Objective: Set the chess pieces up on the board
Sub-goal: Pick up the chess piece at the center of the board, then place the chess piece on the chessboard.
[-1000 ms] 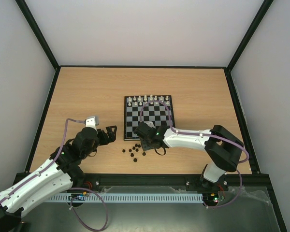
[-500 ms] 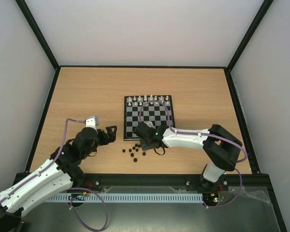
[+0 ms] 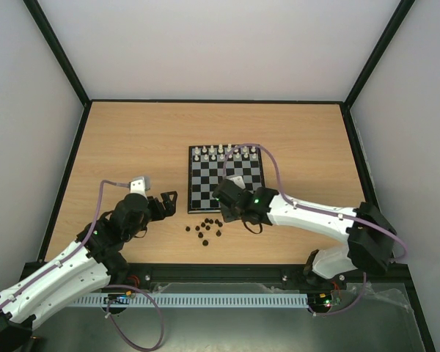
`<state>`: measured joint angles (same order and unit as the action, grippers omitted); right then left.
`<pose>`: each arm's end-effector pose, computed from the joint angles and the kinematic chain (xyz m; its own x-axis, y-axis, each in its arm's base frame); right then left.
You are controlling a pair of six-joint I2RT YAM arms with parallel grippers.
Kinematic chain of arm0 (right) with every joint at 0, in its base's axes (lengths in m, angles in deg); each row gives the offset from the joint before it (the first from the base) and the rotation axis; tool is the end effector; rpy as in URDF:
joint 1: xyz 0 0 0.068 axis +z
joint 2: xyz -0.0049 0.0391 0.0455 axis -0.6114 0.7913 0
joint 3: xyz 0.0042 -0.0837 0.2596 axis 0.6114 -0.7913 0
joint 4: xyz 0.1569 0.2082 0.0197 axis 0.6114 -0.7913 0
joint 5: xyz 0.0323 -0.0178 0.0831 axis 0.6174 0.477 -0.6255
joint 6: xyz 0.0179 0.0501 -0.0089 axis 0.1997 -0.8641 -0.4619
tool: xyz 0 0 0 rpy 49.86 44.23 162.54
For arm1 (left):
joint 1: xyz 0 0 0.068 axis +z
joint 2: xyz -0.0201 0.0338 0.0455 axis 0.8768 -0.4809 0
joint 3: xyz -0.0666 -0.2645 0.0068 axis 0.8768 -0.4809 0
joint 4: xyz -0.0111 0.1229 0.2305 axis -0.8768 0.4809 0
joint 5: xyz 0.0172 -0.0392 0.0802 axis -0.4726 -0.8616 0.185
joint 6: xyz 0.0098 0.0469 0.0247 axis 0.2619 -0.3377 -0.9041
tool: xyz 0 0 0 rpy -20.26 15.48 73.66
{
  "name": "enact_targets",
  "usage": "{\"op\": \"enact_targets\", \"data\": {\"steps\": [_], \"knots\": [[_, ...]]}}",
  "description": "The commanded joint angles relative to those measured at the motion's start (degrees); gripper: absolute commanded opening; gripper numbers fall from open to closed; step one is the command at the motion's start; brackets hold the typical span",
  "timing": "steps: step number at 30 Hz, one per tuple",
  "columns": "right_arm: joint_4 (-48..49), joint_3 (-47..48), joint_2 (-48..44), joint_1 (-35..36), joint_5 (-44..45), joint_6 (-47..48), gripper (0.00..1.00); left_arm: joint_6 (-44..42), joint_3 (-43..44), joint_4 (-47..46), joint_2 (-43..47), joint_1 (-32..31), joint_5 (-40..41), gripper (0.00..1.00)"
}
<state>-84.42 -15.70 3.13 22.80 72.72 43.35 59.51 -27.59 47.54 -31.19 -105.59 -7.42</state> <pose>0.1563 0.2529 0.2280 -0.7621 -0.1145 -0.6373 -0.3059 0.9311 0.1986 0.1100 -0.0941 0.2388 -0.5867 -0.4034 -0.7022 0.1093 0.8197 -0.5622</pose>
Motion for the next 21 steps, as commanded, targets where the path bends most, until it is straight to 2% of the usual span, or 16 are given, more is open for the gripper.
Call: {"op": "enact_targets", "data": {"steps": [1,11,21], "knots": [[-8.6,-0.7,-4.0,-2.7,4.3,-0.7,0.10,-0.7,-0.2,-0.6,-0.1,0.0,0.5,1.00],[-12.4,-4.5,-13.7,-11.6,6.0,0.5,0.12,-0.8,0.1,-1.0,-0.9,0.0,0.5,0.99],[-7.2,-6.5,-9.0,-18.7,1.4,3.3,0.12,-0.8,0.0,-1.5,-1.5,0.0,0.2,1.00]]}}
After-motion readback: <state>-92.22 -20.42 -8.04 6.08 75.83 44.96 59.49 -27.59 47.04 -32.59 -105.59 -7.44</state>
